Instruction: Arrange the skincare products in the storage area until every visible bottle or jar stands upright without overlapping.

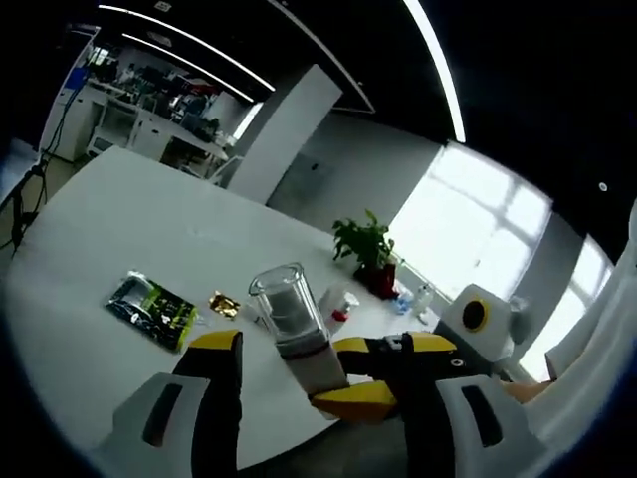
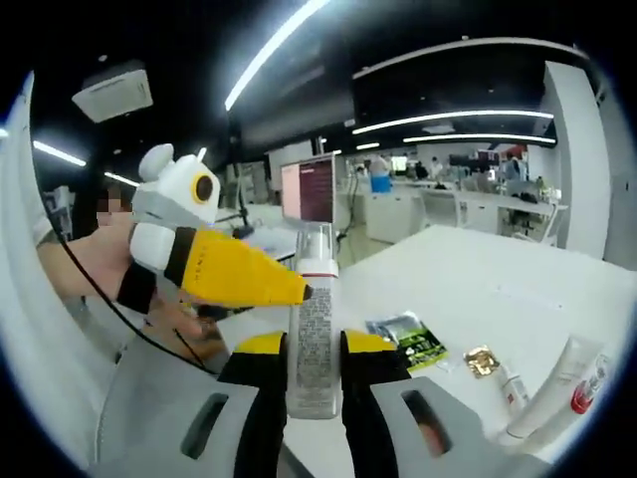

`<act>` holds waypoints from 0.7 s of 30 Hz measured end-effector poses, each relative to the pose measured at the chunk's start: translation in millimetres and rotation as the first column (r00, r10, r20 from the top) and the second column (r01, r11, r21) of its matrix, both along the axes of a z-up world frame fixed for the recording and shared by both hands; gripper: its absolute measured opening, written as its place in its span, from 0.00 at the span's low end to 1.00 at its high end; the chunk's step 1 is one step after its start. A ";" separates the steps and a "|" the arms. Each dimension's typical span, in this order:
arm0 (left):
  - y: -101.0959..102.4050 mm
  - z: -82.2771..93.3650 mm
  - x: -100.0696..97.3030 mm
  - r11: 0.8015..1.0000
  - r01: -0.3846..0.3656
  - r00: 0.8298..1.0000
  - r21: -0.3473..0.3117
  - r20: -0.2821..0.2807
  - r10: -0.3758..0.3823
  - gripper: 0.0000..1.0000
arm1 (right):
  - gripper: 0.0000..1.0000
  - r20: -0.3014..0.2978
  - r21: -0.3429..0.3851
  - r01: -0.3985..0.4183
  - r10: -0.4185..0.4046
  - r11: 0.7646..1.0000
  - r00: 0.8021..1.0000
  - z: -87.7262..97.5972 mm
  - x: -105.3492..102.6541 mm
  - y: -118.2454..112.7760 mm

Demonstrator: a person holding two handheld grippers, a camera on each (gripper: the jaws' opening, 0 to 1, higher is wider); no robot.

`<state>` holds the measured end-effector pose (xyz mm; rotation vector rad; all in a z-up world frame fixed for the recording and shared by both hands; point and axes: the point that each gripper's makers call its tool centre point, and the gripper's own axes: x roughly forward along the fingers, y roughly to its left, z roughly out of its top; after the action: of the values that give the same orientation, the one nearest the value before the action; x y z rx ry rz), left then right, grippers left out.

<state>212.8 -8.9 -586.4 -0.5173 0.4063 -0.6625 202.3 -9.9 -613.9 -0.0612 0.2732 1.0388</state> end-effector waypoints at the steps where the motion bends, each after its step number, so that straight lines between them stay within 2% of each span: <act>1: 0.8 1.9 0.1 1.000 -0.008 1.000 0.004 0.004 0.008 0.49 | 0.19 -0.002 0.006 0.003 -0.003 1.000 1.000 0.9 -0.5 0.2; 7: -4.1 9.5 -0.8 1.000 -0.010 0.999 0.009 0.032 0.009 0.34 | 0.19 0.002 0.013 0.025 -0.025 1.000 1.000 4.7 -4.8 -1.1; 12: -5.5 9.7 0.8 0.999 -0.025 0.999 0.025 0.047 0.024 0.30 | 0.19 0.004 0.014 0.044 -0.044 0.999 0.999 6.9 -5.5 -4.3; 16: 0.0 7.8 4.6 0.998 -0.049 0.997 0.047 0.059 0.046 0.19 | 0.19 0.007 0.011 0.058 -0.058 0.998 0.998 9.7 -8.5 -6.2; 21: 2.5 10.6 6.0 0.998 -0.053 0.996 0.038 0.080 0.050 0.19 | 0.19 0.002 0.017 0.072 -0.072 0.997 0.997 11.4 -8.3 -6.4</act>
<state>218.8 -6.4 -575.8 -0.4604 0.3305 -0.6219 194.0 -16.3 -602.5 -0.0377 0.2625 0.9689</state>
